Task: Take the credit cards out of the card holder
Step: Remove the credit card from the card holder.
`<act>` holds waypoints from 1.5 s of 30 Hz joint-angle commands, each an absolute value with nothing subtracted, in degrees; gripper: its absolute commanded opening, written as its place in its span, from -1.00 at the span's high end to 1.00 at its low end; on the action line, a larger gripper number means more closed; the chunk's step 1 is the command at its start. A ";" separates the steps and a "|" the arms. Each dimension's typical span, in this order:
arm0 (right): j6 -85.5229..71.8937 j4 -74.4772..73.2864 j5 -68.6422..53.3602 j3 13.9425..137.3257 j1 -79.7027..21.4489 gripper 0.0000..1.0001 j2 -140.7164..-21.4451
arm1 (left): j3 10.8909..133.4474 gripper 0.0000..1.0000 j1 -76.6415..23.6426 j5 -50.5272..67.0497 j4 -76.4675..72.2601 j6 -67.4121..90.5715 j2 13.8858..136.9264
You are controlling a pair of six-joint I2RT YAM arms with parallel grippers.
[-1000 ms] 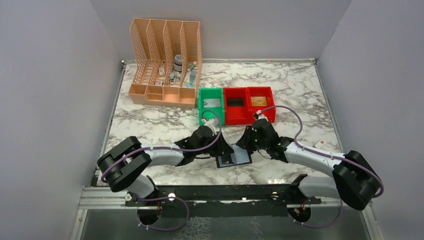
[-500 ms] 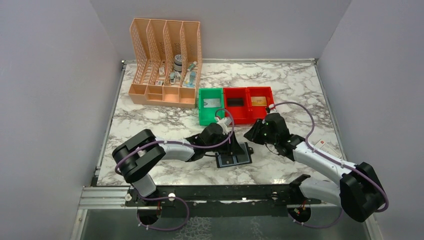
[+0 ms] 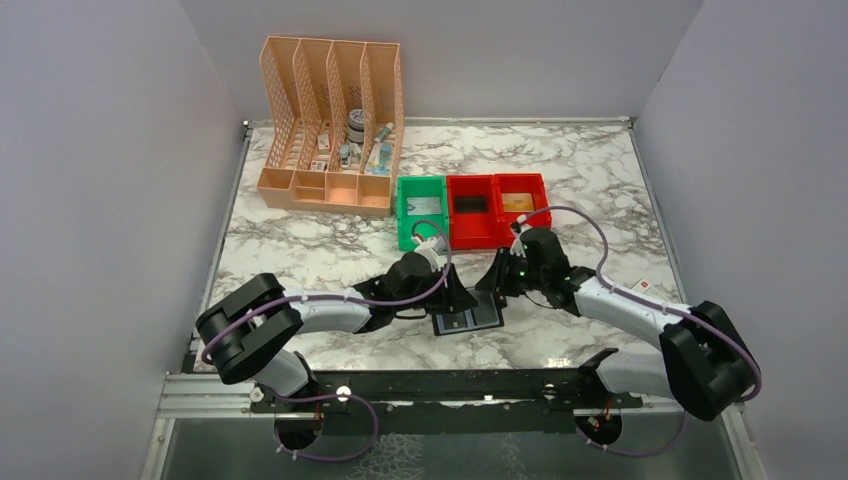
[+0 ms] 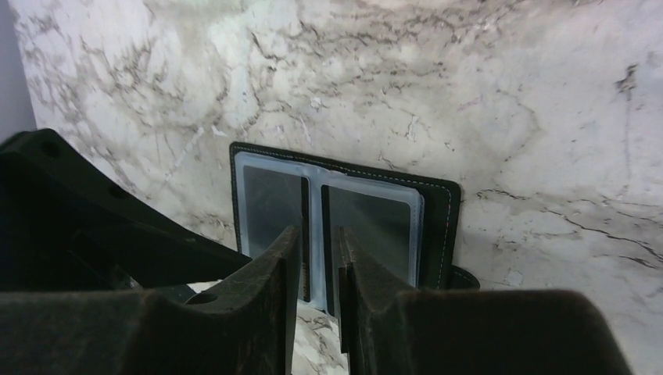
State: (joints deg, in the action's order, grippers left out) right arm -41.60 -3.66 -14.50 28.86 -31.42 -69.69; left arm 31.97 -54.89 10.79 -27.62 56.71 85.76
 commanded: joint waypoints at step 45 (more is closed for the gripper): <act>-38.07 -10.74 -9.21 27.10 -31.29 0.61 -75.30 | 37.79 0.17 -55.57 11.92 -25.09 57.19 97.12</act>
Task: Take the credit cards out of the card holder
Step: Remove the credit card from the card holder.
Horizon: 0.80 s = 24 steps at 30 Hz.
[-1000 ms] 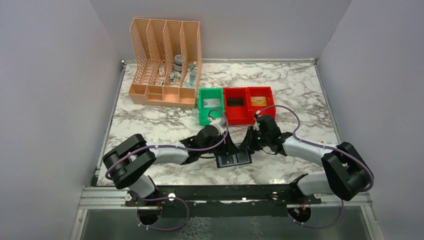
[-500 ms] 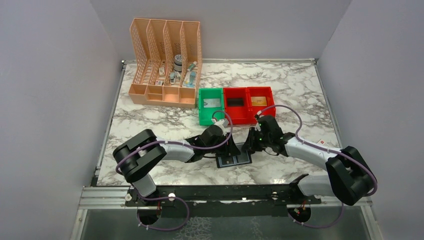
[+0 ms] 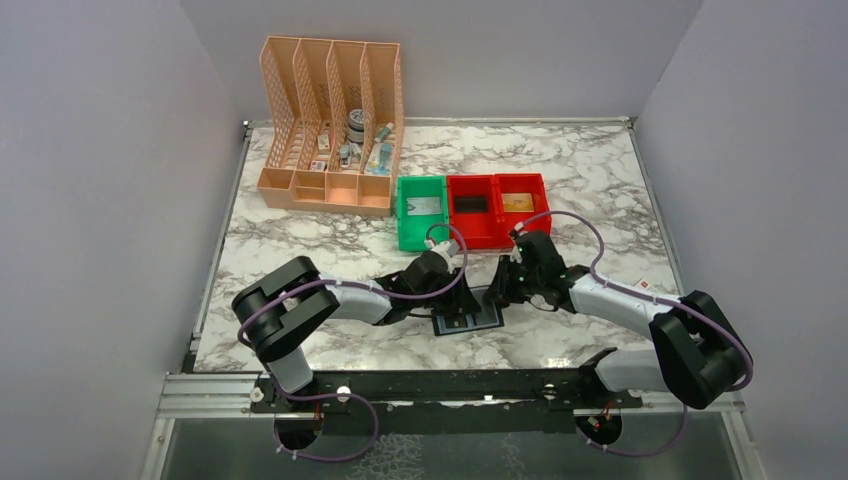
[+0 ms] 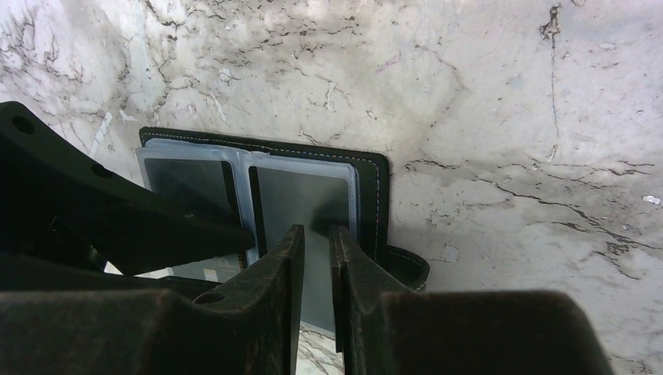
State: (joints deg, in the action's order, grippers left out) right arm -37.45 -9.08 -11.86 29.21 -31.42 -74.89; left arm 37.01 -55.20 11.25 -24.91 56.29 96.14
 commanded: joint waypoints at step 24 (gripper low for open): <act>-39.01 -9.51 -8.88 25.14 -31.29 0.63 -74.25 | 38.70 0.71 -55.64 10.20 -26.19 58.41 97.12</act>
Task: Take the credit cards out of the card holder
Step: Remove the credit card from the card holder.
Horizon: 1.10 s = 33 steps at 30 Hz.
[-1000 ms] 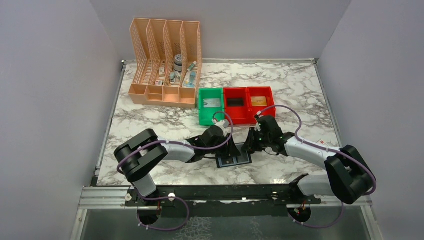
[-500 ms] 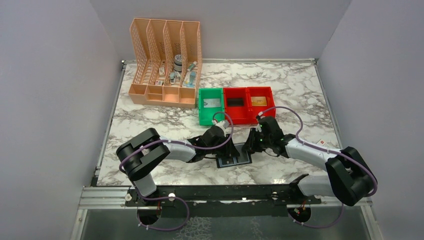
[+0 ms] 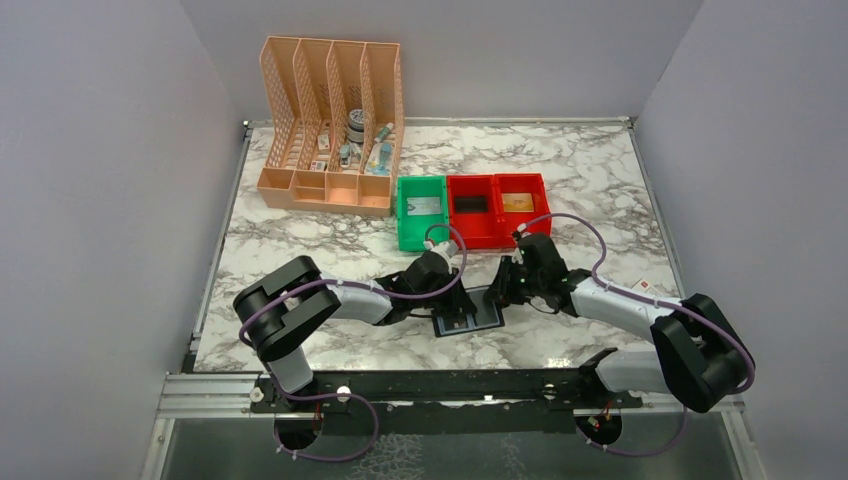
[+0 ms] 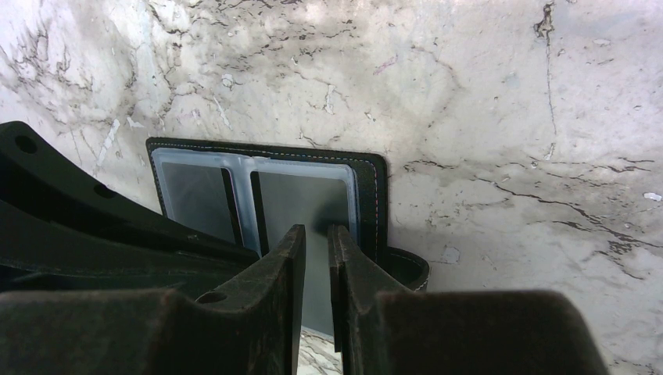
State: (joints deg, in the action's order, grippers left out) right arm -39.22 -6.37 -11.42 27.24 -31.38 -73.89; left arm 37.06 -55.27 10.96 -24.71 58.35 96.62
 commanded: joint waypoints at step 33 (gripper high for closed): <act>-36.82 -12.53 -9.99 28.37 -31.27 0.62 -71.81 | 37.04 0.24 -55.63 9.47 -24.94 60.29 99.23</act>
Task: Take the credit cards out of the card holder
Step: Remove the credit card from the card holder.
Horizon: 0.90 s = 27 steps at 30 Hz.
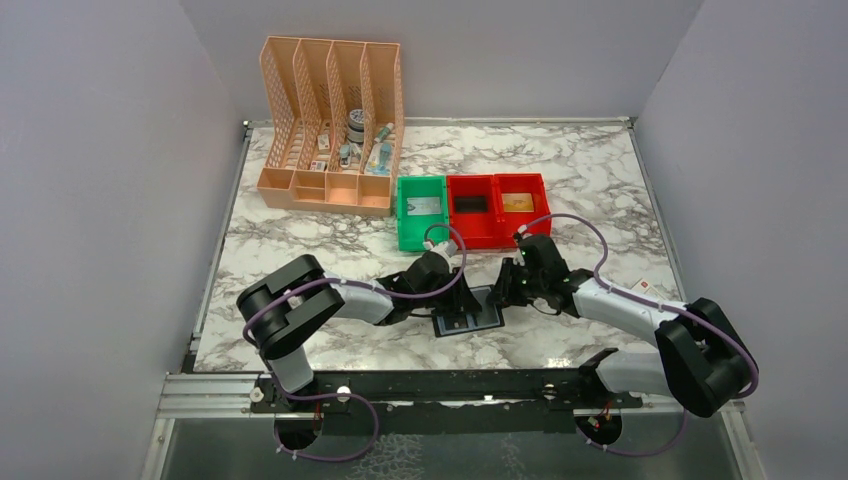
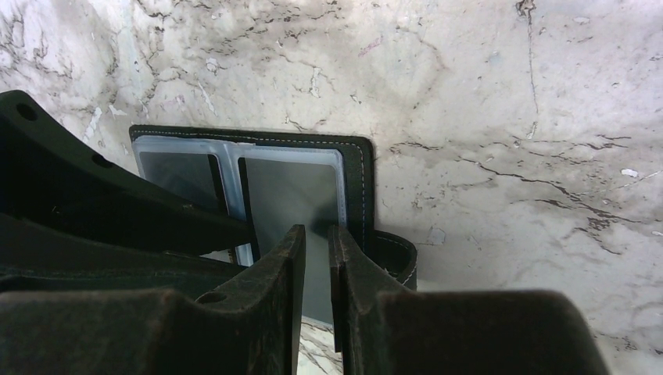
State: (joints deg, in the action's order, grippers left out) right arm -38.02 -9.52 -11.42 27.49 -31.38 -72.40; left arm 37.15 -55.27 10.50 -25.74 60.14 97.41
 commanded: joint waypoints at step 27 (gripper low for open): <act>-38.02 -10.92 -11.57 26.14 -31.30 0.70 -71.94 | 43.12 1.00 -55.56 5.63 -14.60 54.27 97.82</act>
State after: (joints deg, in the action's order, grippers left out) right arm -37.67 -9.80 -11.40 27.57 -31.35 -72.47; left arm 39.72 -55.20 9.15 -20.34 58.19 98.37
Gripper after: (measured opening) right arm 0.150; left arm 0.017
